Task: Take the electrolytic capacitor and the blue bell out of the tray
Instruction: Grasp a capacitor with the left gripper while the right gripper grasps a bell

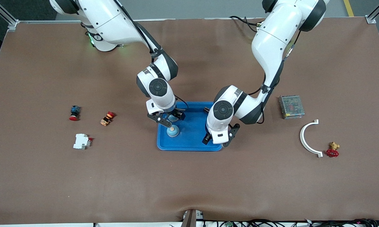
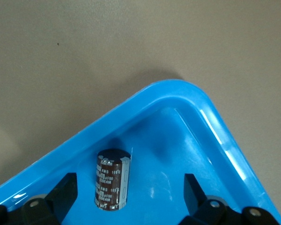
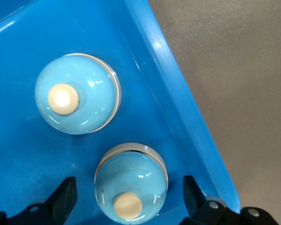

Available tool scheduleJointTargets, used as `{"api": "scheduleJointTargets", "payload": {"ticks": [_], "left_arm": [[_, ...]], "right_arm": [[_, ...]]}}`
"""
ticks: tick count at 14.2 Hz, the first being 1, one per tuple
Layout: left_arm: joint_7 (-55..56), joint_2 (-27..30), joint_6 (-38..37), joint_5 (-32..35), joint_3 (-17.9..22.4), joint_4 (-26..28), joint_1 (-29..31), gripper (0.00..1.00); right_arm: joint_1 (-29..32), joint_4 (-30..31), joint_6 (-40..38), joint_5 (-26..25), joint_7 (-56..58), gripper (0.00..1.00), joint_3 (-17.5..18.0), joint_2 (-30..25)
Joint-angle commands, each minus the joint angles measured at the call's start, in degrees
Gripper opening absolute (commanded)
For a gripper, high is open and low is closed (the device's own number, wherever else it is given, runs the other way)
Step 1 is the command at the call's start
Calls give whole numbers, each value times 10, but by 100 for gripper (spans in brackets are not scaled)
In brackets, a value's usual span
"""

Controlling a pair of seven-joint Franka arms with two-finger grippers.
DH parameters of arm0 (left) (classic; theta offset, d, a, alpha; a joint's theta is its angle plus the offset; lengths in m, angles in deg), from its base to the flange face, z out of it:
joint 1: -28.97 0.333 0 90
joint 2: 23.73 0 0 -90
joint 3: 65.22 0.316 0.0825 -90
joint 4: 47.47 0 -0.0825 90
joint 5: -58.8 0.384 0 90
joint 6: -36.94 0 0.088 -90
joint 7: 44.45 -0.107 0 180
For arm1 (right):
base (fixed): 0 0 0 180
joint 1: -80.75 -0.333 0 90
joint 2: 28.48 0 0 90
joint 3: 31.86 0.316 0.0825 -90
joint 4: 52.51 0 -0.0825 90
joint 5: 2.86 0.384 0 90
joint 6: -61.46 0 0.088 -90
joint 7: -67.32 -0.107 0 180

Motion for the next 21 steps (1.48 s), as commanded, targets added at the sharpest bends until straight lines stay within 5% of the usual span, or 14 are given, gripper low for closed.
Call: {"api": "scheduleJointTargets", "payload": {"ticks": [1, 11, 12, 15, 16, 21], "left_arm": [[18, -9, 12, 17, 7, -4, -9, 100], [19, -13, 12, 26, 7, -2, -9, 100], [24, -14, 12, 30, 7, -2, -9, 100], [39, -14, 12, 36, 7, -2, -9, 100], [40, -14, 12, 36, 7, -2, -9, 99], [39, -14, 12, 37, 7, -3, -9, 56]], "right_arm": [[-13, -11, 2, 3, -15, 100, -6, 7], [-16, -12, 18, 1, -15, 100, -7, 25], [-16, -12, 18, 0, -14, 84, -7, 25], [-15, -29, 14, 11, -15, 5, -6, 25], [-15, -37, 9, 12, -17, 0, -6, 24], [-5, -73, -53, 11, -8, 0, -6, 11]]}}
